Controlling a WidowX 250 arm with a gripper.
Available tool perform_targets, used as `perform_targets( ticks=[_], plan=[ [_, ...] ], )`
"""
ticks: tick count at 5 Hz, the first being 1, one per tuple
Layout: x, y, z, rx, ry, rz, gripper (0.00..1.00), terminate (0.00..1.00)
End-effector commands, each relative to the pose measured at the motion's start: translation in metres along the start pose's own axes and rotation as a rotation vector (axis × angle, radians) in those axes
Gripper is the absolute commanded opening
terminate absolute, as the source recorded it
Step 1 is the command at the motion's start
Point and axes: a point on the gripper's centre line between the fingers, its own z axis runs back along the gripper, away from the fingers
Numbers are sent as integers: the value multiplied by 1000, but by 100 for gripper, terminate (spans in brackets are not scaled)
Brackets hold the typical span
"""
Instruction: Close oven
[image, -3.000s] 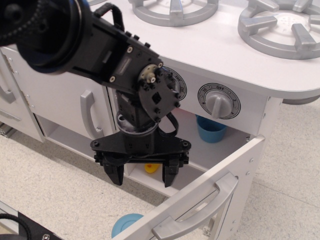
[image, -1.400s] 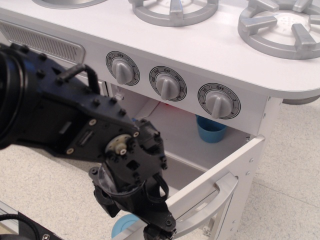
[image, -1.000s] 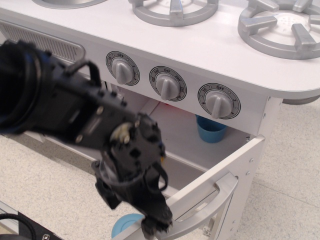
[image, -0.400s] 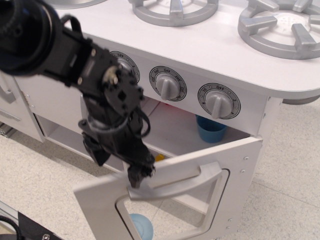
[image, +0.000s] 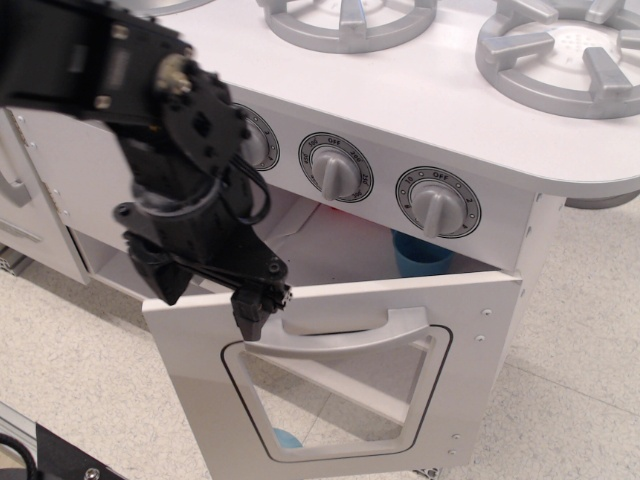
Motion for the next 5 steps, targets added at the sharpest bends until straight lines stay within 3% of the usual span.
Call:
perform_targets(
  ticks=[1, 2, 3, 5],
  plan=[
    [-23, -18, -32, 4, 27, 275, 100, 0],
    [-26, -20, -57, -16, 47, 315, 100, 0],
    [-20, -22, -65, -46, -37, 327, 100, 0],
    [28, -13, -74, -53, -66, 425, 100, 0]
  ],
)
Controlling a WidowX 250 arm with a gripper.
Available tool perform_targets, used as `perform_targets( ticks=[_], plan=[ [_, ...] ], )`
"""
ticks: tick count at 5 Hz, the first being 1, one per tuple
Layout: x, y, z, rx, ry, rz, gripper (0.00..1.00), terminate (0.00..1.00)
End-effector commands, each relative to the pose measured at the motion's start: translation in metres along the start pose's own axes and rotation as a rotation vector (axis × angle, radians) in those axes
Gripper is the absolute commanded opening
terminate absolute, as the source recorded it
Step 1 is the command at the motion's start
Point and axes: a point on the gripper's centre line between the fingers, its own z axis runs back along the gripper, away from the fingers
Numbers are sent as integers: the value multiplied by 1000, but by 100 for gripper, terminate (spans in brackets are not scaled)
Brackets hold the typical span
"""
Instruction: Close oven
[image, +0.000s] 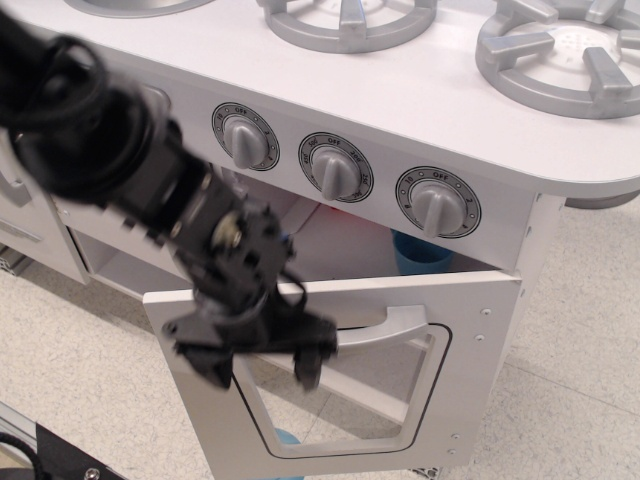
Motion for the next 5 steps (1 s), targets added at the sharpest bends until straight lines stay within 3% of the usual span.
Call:
perform_targets(
  ticks=[1, 3, 5],
  plan=[
    [43, -10, -8, 4, -78, 58, 100, 0],
    [77, -20, -5, -24, -158, 79, 100, 0],
    [75, -17, 7, -35, -140, 57, 100, 0]
  ],
)
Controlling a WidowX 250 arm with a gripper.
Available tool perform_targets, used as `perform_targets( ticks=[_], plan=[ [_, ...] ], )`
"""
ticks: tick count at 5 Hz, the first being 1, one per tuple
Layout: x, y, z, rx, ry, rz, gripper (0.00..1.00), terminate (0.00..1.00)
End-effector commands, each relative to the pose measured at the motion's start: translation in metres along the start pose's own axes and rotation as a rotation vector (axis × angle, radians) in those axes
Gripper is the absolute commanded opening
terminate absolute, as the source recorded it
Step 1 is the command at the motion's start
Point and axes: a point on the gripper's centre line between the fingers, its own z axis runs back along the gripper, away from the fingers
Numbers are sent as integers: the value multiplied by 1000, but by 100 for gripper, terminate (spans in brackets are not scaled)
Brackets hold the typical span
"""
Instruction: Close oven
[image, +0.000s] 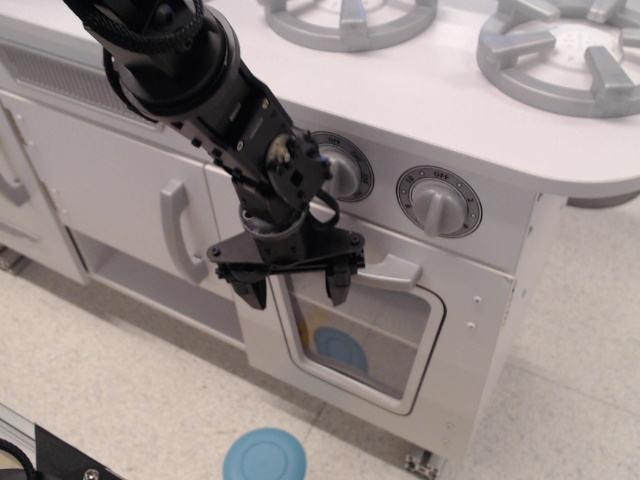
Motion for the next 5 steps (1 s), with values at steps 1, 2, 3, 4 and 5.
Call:
perform_targets(
  ticks=[1, 2, 3, 4, 5],
  plan=[
    [5, 2, 25, -14, -12, -53, 100, 0],
    [-8, 13, 51, -2, 1, -66, 100, 0],
    [-8, 13, 51, -2, 1, -66, 100, 0],
    [-8, 13, 51, -2, 1, -66, 100, 0],
    [-8, 13, 51, -2, 1, -66, 100, 100]
  ],
)
